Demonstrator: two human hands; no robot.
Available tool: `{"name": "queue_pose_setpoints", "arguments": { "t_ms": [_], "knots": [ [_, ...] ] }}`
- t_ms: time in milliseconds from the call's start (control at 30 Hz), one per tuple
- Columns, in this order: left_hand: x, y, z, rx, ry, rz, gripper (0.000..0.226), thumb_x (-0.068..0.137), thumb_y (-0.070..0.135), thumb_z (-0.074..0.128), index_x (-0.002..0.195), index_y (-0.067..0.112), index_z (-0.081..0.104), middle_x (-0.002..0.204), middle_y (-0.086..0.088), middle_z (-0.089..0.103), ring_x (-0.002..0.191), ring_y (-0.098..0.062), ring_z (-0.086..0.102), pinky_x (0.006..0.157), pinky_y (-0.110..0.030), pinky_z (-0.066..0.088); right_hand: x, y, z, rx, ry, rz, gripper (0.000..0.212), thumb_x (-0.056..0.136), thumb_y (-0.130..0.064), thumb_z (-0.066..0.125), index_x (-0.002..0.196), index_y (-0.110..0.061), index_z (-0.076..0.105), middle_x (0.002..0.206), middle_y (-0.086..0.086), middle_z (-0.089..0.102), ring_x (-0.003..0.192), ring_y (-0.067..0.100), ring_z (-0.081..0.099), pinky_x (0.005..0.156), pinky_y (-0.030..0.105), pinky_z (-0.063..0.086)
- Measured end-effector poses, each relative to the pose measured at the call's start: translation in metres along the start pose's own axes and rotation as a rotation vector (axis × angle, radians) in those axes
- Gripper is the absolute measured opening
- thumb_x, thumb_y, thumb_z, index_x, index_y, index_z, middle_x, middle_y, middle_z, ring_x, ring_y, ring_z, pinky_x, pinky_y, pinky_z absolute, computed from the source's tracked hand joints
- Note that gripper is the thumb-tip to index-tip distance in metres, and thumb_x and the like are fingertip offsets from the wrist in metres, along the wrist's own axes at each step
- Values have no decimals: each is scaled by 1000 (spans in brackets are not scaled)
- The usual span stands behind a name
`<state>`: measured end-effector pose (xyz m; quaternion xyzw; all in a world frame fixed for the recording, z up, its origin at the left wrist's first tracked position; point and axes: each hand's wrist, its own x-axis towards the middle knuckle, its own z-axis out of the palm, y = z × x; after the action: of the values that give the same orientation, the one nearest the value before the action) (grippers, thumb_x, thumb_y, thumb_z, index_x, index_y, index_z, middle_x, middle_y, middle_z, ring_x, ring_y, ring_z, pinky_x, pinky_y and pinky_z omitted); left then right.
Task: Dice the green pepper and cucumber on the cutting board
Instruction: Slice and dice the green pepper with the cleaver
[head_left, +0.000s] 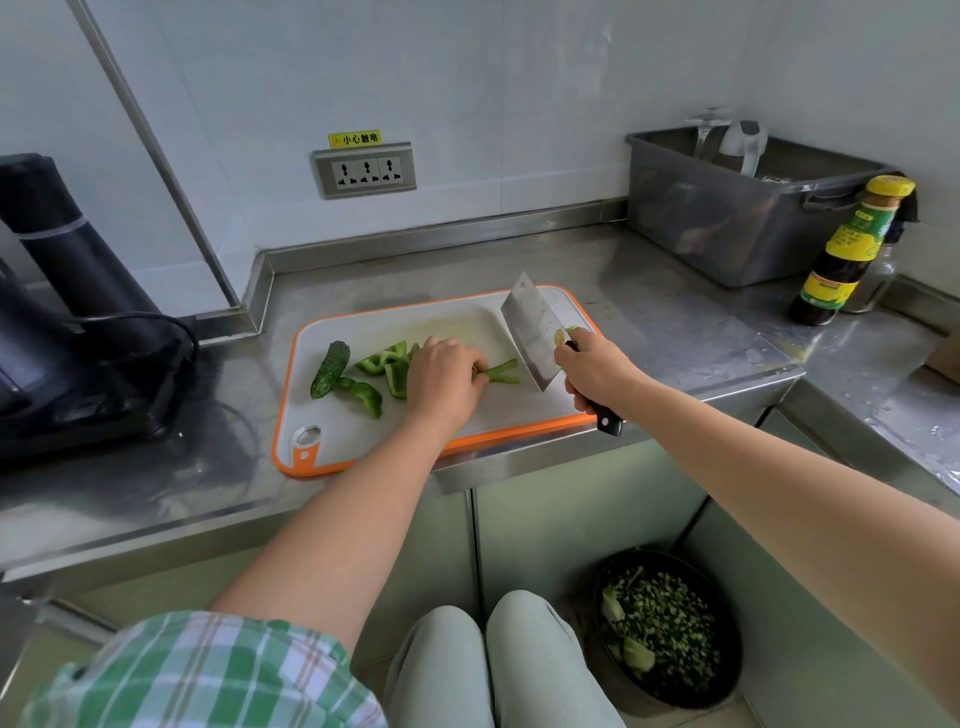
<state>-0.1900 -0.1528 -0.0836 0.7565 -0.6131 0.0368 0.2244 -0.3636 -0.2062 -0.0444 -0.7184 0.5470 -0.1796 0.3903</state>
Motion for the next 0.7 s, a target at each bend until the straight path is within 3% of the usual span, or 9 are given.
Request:
{"name": "queue_pose_setpoints", "arguments": {
  "t_ms": [133,367,533,700],
  "knots": [
    [0,1,3,59,21,39,28,87,39,64,113,30,70,102,-2,65,103,-27,50,82,-33,37,1,-2,-3,-47,-16,-8,12,94,-18,35,93,-9,42,67,7,54,43,19,50,43,24,40],
    [-5,5,4,-6,30,20,21,86,39,65,104,33,73,97,0,66,100,-25,52,79,-32,31,3,-12,-4,-236,-94,-25,15,92,-10,39,77,-13,38,66,8,63,38,17,55,40,19,43],
    [-5,10,8,43,34,9,26,88,34,62,113,32,68,104,0,66,105,-25,50,83,-33,32,2,-23,-8,-252,-41,-58,6,89,-11,41,86,-7,41,68,8,56,43,21,51,41,24,39],
    [-3,10,13,75,89,-44,18,84,39,67,100,31,72,100,0,65,105,-26,46,83,-35,29,-3,-21,-5,-291,-53,-87,8,92,-15,41,92,-8,42,71,6,52,42,20,53,40,23,40]
  ]
}}
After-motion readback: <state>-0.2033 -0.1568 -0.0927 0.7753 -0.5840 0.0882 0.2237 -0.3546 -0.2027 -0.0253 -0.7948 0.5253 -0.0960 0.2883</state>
